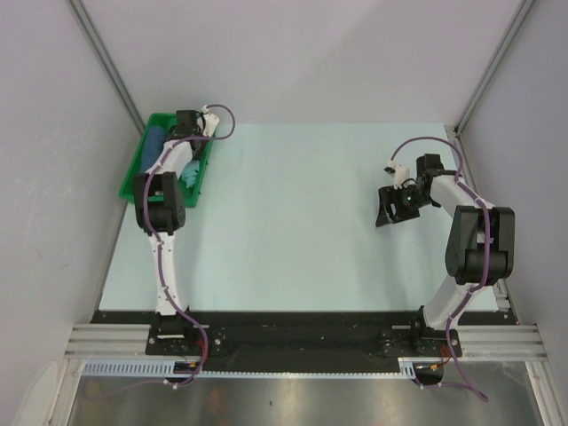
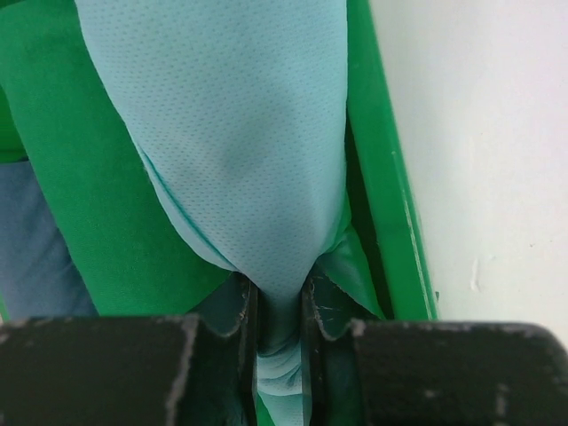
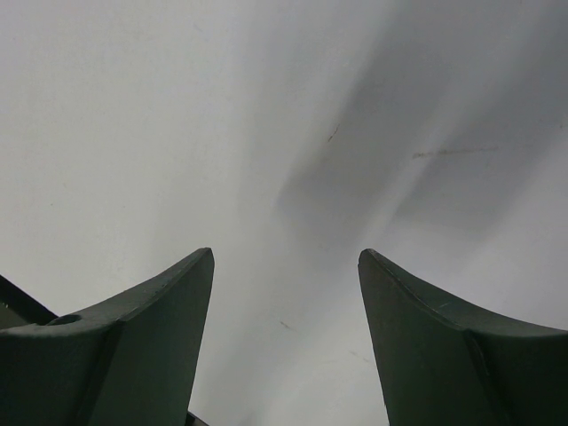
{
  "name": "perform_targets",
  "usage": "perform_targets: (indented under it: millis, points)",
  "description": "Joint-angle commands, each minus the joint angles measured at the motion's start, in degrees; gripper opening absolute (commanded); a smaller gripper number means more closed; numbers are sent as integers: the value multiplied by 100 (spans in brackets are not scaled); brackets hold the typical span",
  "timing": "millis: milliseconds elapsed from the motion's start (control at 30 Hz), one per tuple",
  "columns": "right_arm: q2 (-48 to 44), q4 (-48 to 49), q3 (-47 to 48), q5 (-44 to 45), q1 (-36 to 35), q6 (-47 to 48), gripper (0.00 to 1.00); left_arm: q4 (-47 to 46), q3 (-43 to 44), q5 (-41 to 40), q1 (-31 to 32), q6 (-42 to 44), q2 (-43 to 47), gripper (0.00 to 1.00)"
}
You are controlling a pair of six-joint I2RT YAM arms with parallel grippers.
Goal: Roll the t-shirts
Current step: Place the T-shirt in the bin.
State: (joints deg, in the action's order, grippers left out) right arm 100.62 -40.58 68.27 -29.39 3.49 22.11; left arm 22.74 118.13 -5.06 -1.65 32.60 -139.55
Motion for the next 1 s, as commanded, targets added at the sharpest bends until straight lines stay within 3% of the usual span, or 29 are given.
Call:
perform_targets:
  millis: [0,167,467,500,533,767,967]
  points:
    - [37,15,2,-14,21,-49,72,-16,-193,197,33,177,410,9]
    - [63,-3,2,-32,21,-57,72,81,-115,453,-37,-517,612,35]
    - [37,-38,2,-23,21,4,72,-42,184,550,-90,-1308,665,48]
    - [45,-47,2,-41,29,4,72,-103,184,541,-81,-1361,657,52]
    - [54,-47,2,-58,21,-5,72,-129,184,515,-90,-1422,665,63]
    - [72,-47,2,-67,21,4,72,-823,-123,120,-116,-1669,840,66]
    - [63,-12,-7,-76,21,-40,72,-1544,-404,242,-151,-1915,1043,76]
